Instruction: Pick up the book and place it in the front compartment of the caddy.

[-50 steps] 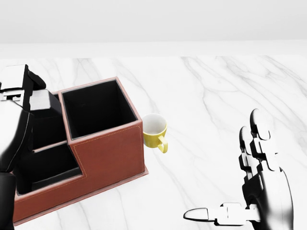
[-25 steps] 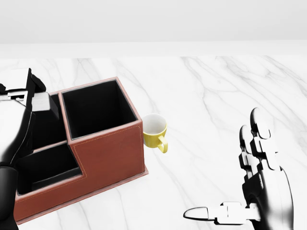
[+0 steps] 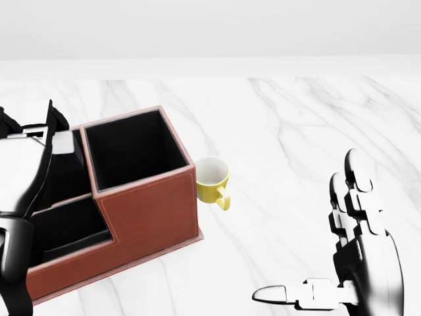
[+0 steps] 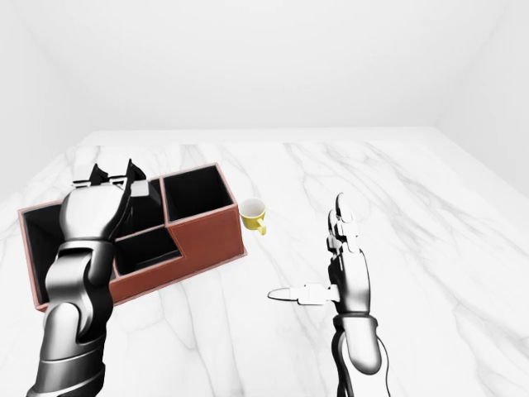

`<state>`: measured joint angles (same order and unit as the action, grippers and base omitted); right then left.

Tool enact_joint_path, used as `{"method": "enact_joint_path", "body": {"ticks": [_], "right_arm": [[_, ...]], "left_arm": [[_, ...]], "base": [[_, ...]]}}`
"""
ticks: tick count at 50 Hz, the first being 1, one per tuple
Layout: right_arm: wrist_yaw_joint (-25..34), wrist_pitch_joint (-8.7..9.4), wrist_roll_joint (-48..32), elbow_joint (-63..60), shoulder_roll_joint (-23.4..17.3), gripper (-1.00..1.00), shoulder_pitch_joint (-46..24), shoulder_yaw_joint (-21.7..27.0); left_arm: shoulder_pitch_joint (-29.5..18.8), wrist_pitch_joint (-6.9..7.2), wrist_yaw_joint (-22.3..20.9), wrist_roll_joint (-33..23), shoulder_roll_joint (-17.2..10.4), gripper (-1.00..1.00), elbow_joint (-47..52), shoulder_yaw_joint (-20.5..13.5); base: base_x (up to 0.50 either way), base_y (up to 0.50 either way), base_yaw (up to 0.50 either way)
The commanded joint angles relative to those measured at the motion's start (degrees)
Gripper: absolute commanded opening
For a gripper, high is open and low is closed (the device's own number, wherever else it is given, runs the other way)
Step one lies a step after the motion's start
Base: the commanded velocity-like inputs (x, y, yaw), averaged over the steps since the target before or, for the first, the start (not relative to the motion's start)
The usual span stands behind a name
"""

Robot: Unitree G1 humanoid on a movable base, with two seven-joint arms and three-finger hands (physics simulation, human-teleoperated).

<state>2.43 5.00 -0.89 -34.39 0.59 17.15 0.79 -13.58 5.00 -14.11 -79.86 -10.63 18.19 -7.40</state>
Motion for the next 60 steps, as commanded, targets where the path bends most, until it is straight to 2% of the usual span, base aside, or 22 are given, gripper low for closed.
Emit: {"method": "enact_joint_path", "body": {"ticks": [1, 11, 31, 50, 60], "right_arm": [[0.04, 0.00, -0.06, -0.32, -0.02, 1.00, 0.30, 0.01], [-0.16, 0.00, -0.30, -0.58, 0.00, 1.00, 0.06, -0.35], [-0.21, 0.00, -0.69, -2.70, -0.02, 1.00, 0.53, -0.60], [-0.15, 0.00, -0.57, -2.07, -0.02, 1.00, 0.61, -0.12], [0.09, 0.00, -0.36, -1.79, 0.11, 1.00, 1.03, 0.19]], "left_arm": [[0.30, 0.00, 3.89, -2.16, -0.82, -1.00, -1.88, -0.40], [0.52, 0.00, 4.44, -4.27, -1.47, -1.00, -2.23, -1.13], [-2.15, 0.00, 10.07, 1.53, -2.40, -1.00, -12.00, -0.15], [-7.35, 0.00, 17.56, 6.10, -4.75, -1.00, -28.19, 1.41], [-8.45, 0.00, 18.32, 6.19, -5.45, -1.00, -31.26, 1.92]], "base": [[0.00, 0.00, 0.00], [0.00, 0.00, 0.00], [0.00, 0.00, 0.00], [0.00, 0.00, 0.00], [0.00, 0.00, 0.00]]}}
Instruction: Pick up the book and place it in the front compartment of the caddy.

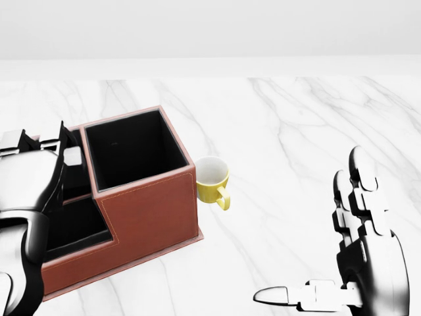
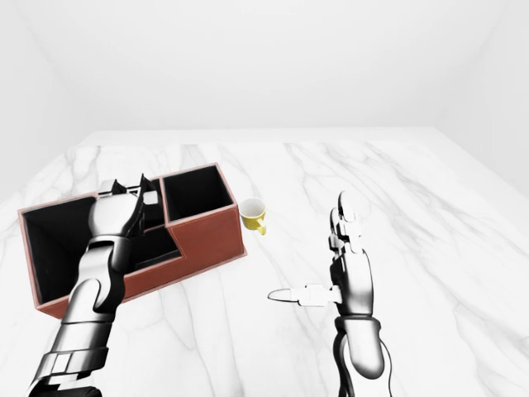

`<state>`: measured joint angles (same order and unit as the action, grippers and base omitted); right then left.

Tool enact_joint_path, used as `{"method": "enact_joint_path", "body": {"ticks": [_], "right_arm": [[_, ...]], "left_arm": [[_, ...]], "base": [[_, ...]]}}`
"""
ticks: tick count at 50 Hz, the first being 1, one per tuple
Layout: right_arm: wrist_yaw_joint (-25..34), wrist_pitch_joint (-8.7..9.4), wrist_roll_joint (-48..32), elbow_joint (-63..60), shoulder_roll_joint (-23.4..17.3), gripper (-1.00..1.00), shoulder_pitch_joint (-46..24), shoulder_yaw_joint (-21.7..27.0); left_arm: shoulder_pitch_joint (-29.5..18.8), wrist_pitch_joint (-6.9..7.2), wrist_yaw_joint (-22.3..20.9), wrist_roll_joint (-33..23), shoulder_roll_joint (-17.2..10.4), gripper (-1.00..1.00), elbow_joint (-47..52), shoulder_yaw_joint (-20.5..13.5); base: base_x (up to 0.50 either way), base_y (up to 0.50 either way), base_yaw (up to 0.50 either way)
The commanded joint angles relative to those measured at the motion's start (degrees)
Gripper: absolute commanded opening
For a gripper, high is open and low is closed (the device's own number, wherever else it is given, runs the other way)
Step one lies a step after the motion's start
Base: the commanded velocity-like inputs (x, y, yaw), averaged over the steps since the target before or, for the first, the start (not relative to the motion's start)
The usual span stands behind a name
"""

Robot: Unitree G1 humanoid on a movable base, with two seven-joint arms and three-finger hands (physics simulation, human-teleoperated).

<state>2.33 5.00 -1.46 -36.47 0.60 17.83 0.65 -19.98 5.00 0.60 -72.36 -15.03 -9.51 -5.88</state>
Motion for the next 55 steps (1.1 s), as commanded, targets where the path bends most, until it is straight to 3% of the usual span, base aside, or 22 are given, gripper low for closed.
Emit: {"method": "enact_joint_path", "body": {"ticks": [1, 15, 16, 17, 18, 29, 43, 48, 55], "right_arm": [[0.19, 0.00, 0.21, 0.29, 0.10, 1.00, 0.36, 0.34], [0.39, 0.00, 0.37, -0.25, 0.23, 1.00, 1.22, 0.51], [0.39, 0.00, 0.37, -0.35, 0.25, 1.00, 1.26, 0.54], [0.40, 0.00, 0.36, -0.36, 0.26, 1.00, 1.26, 0.55], [0.39, 0.00, 0.32, -0.45, 0.27, 1.00, 1.23, 0.50], [0.11, 0.00, 0.03, -0.10, 0.13, 1.00, 0.47, -0.02], [0.02, 0.00, 0.14, -0.45, 0.08, 1.00, 0.64, -0.13], [0.09, 0.00, 0.22, -0.61, 0.05, 1.00, 0.75, -0.09], [0.20, 0.00, 0.16, -0.82, 0.06, 1.00, 0.65, 0.00]], "left_arm": [[-2.06, 0.00, 3.61, -1.32, -1.07, -1.00, -3.58, 0.41], [-1.93, 0.00, 3.47, -0.70, -1.13, -1.00, -3.15, 0.46], [-1.32, 0.00, 4.06, -0.65, -0.91, 0.62, -0.95, 0.24], [-1.27, 0.00, 4.07, -0.68, -0.87, 0.62, -0.79, 0.19], [-0.85, 0.00, 2.35, -1.14, -0.96, 1.00, 0.96, 0.21], [2.90, 0.00, -3.67, -7.53, 0.11, 1.00, 14.56, -1.18], [6.60, 0.00, -17.40, -17.54, 4.08, 1.00, 42.21, -2.95], [7.60, 0.00, -21.59, -19.82, 5.64, 1.00, 49.47, -3.33], [8.95, 0.00, -23.89, -20.32, 6.95, 1.00, 54.88, -4.00]], "base": [[0.00, 0.00, 0.00], [0.00, 0.00, 0.00], [0.00, 0.00, 0.00], [0.00, 0.00, 0.00], [0.00, 0.00, 0.00], [0.00, 0.00, 0.00], [0.00, 0.00, 0.00], [0.00, 0.00, 0.00], [0.00, 0.00, 0.00]]}}
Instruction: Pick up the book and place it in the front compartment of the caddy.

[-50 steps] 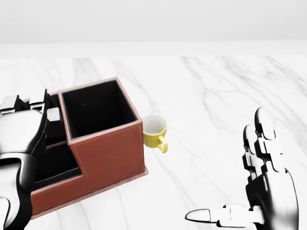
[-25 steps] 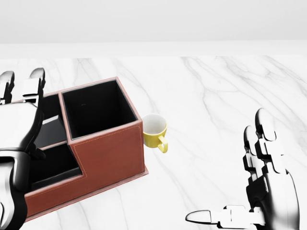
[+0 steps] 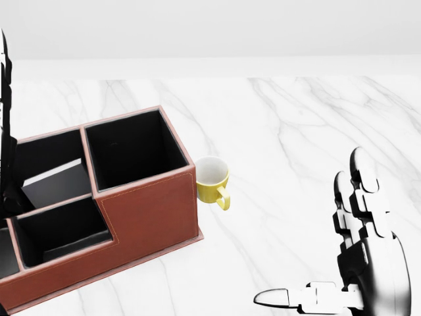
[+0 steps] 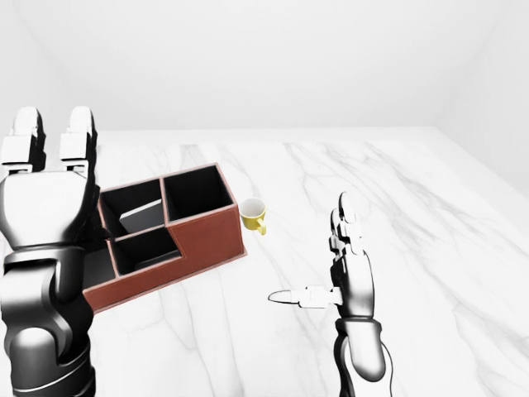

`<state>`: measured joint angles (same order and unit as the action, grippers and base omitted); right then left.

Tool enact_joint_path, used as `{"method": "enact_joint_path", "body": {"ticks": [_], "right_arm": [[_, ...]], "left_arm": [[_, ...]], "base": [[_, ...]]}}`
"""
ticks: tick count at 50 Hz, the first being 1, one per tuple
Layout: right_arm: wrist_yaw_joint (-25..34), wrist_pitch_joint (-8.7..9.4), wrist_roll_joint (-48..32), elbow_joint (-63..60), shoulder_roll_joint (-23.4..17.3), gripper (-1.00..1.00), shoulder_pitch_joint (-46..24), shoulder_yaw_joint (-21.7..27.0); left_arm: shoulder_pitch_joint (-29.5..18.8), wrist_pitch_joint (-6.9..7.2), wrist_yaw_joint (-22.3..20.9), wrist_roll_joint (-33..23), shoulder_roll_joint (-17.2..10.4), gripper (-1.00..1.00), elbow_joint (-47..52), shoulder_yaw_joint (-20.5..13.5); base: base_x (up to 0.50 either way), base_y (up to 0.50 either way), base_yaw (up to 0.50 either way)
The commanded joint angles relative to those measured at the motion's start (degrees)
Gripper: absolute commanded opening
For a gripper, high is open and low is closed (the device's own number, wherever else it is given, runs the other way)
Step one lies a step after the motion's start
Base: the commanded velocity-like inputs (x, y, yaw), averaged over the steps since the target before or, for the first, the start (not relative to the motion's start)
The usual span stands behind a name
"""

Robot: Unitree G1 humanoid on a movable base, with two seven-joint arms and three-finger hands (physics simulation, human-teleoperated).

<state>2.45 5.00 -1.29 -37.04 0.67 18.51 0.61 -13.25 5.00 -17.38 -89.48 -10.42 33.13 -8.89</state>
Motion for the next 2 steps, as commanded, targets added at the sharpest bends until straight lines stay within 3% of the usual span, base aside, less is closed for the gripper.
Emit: {"method": "enact_joint_path", "body": {"ticks": [1, 2], "right_arm": [[0.09, 0.00, 0.00, -0.24, 0.00, 1.00, -0.04, 0.04], [0.06, 0.00, -0.04, -0.19, 0.01, 1.00, -0.10, 0.01]], "left_arm": [[2.24, 0.00, -5.91, -3.20, 2.38, 1.00, 12.27, -1.02], [2.42, 0.00, -5.95, -3.14, 2.48, 1.00, 12.51, -1.07]], "base": [[0.00, 0.00, 0.00], [0.00, 0.00, 0.00]]}}
